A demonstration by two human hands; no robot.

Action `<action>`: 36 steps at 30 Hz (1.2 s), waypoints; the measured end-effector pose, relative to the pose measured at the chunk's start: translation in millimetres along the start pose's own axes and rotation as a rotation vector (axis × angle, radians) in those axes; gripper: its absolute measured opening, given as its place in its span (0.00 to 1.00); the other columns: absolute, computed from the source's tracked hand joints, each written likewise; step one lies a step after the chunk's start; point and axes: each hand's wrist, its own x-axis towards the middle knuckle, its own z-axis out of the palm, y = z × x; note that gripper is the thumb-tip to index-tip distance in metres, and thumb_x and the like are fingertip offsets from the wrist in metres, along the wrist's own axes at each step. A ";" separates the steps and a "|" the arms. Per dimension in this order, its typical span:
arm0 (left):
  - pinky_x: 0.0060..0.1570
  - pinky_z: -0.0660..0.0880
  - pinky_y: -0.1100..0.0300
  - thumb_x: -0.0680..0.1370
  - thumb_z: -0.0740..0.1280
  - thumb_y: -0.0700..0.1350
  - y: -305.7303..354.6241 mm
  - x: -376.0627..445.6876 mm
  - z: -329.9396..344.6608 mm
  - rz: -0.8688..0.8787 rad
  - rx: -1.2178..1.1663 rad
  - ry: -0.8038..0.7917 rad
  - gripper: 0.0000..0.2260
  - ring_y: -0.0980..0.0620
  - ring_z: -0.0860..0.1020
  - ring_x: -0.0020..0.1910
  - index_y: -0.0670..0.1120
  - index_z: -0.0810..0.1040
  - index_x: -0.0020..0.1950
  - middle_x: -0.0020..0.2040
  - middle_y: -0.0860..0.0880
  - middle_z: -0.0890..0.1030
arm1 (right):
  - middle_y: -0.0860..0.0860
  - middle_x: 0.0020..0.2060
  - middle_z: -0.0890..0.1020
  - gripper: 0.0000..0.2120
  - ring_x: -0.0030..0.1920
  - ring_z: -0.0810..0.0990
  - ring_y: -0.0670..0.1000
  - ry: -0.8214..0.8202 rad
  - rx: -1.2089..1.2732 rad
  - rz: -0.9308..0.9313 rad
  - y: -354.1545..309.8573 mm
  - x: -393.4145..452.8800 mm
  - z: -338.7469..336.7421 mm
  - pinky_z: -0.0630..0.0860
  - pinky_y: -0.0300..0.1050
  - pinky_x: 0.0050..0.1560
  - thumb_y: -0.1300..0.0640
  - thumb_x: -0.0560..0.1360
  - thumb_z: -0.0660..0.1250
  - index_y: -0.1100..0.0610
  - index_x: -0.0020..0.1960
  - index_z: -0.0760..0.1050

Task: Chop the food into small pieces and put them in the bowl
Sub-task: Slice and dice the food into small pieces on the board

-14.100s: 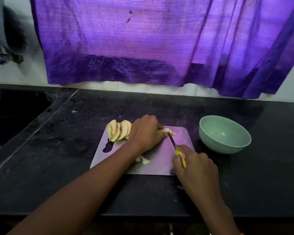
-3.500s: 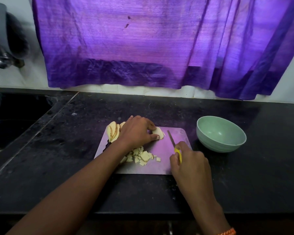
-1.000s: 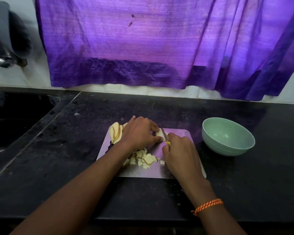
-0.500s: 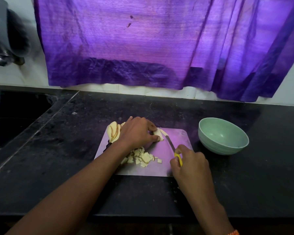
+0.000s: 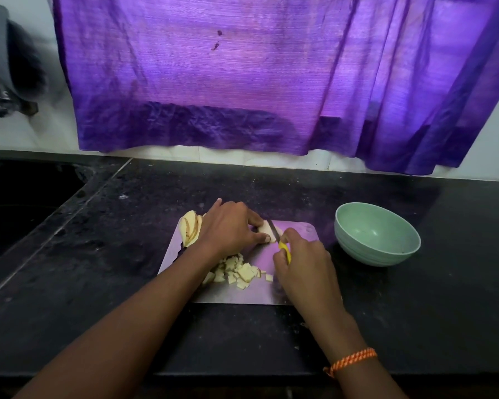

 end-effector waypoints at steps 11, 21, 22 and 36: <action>0.80 0.60 0.41 0.74 0.76 0.66 1.5 -0.1 1.7 0.005 0.014 0.012 0.17 0.56 0.83 0.58 0.58 0.89 0.57 0.58 0.61 0.87 | 0.52 0.52 0.82 0.15 0.48 0.79 0.50 -0.054 -0.070 0.013 -13.7 15.0 12.8 0.74 0.42 0.44 0.54 0.84 0.62 0.51 0.70 0.74; 0.80 0.58 0.40 0.76 0.74 0.66 4.4 -2.5 -1.0 -0.012 0.029 -0.017 0.20 0.54 0.82 0.63 0.56 0.87 0.63 0.62 0.60 0.85 | 0.51 0.43 0.73 0.16 0.42 0.71 0.53 -0.112 -0.096 0.021 -6.5 -8.0 -0.2 0.66 0.47 0.41 0.54 0.84 0.57 0.51 0.70 0.71; 0.80 0.58 0.40 0.76 0.74 0.66 4.3 -2.6 -1.0 -0.011 0.030 -0.019 0.21 0.54 0.81 0.64 0.56 0.87 0.63 0.63 0.60 0.85 | 0.51 0.42 0.72 0.15 0.41 0.70 0.54 -0.115 -0.100 0.030 -4.8 -13.2 -3.7 0.65 0.48 0.40 0.54 0.83 0.57 0.51 0.69 0.71; 0.69 0.76 0.41 0.74 0.77 0.65 6.3 -2.7 -3.2 -0.049 -0.005 -0.026 0.20 0.55 0.83 0.60 0.57 0.88 0.61 0.60 0.62 0.86 | 0.47 0.35 0.65 0.12 0.38 0.69 0.54 -0.094 -0.099 0.079 7.8 -45.7 -22.3 0.65 0.48 0.38 0.50 0.82 0.57 0.49 0.64 0.71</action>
